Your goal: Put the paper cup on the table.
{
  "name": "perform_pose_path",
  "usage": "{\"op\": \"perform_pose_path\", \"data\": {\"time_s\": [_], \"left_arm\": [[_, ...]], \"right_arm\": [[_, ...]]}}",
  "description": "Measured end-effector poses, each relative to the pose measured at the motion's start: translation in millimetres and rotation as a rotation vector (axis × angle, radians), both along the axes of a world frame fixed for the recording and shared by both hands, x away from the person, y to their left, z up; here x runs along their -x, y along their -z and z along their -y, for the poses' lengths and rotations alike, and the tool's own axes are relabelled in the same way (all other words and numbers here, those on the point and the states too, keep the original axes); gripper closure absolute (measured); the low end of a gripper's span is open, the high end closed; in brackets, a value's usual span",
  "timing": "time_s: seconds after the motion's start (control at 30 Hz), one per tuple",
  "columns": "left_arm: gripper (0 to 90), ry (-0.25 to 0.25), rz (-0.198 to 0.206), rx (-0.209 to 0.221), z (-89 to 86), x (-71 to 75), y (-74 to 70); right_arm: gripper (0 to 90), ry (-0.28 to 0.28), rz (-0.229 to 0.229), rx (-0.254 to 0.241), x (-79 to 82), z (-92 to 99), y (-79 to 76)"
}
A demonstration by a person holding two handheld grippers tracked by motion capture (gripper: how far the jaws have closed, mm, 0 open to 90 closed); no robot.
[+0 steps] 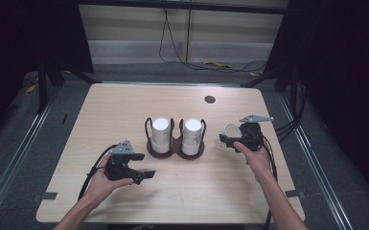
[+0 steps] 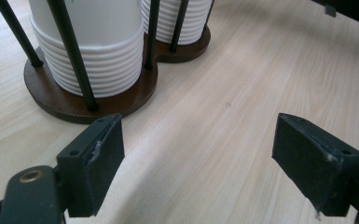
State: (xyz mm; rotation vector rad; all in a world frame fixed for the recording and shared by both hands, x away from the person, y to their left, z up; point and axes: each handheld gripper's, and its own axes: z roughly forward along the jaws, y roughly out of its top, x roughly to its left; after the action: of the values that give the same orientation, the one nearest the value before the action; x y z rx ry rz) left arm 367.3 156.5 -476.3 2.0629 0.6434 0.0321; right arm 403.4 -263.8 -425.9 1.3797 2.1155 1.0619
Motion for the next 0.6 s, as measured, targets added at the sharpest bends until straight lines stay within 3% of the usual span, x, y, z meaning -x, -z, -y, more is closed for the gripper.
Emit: {"op": "perform_pose_path", "data": {"time_s": [0.07, 0.27, 0.6], "left_arm": [[16.7, 0.003, -0.006, -0.009, -0.2, 0.8, 1.4], [16.8, -0.013, -0.004, -0.012, -6.4, 3.9, 4.9], [16.8, -0.018, -0.006, -0.007, -8.4, 4.1, 5.7]], "right_arm": [[25.9, 0.030, -0.007, 0.039, -2.4, 1.4, 2.5], [25.9, 0.066, -0.027, 0.094, -14.1, 3.9, 4.2], [25.3, 0.102, -0.058, 0.141, -29.3, 6.4, 5.2]]}}
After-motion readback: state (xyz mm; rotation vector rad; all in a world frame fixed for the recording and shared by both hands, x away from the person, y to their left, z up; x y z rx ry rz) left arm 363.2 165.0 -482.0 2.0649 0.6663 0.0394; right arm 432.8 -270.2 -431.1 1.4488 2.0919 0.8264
